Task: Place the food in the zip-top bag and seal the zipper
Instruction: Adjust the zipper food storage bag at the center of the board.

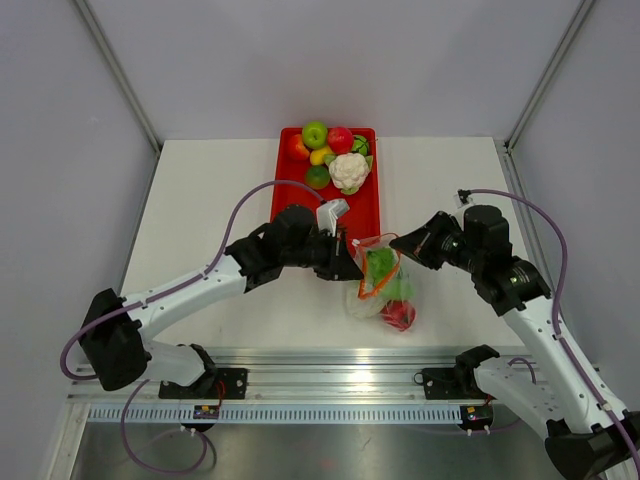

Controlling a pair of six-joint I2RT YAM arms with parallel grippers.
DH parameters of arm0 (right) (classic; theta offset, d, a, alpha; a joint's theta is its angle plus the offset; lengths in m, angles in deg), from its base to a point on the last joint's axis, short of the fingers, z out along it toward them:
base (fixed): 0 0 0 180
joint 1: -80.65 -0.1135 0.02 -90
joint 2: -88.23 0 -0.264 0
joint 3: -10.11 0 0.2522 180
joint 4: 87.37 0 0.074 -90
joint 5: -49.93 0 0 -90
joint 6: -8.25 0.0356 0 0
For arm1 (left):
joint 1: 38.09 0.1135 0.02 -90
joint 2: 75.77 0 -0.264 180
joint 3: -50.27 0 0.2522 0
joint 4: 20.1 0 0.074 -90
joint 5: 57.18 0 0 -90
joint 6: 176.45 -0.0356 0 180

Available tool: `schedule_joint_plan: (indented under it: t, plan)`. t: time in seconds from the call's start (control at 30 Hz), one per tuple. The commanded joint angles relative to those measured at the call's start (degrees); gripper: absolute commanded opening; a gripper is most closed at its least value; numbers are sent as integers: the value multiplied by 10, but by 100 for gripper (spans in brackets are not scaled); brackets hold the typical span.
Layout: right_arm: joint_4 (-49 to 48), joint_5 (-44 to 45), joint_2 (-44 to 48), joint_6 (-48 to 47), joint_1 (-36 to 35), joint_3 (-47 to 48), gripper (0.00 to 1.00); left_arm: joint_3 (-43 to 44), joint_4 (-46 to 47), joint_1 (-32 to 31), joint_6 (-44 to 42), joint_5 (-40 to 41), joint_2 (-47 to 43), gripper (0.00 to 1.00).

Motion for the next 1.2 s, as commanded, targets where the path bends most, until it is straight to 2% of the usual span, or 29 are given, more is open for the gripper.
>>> schedule_joint_plan:
  t: [0.0, 0.13, 0.17, 0.2, 0.3, 0.4, 0.6, 1.0, 1.17]
  plan:
    - [11, 22, 7, -27, -6, 26, 0, 24, -1, 3, -10, -17, -12, 0]
    - [-2, 15, 1, -24, -5, 21, 0, 20, -15, 3, -9, -8, -5, 0]
    - [-4, 14, 0, -24, -5, 20, 0, 18, -19, 3, -6, -9, 0, 7]
    - [-5, 13, 0, -24, -5, 19, 0, 15, -23, 3, 3, -9, 5, 21]
    - [-11, 10, -1, -22, -6, 16, 0, -9, -15, 3, 29, 1, 0, 51]
    - [-11, 9, 0, -20, -6, 15, 0, -26, -7, 4, 47, 8, -6, 67]
    - [-11, 7, 2, -18, -6, 13, 0, -36, 18, 14, 71, -25, 23, 65]
    - [-17, 6, 3, -16, -5, 11, 0, -69, 149, 14, 156, -93, 102, 56]
    - [-19, 6, 2, -15, -5, 10, 0, -88, 196, 14, 192, -105, 119, 47]
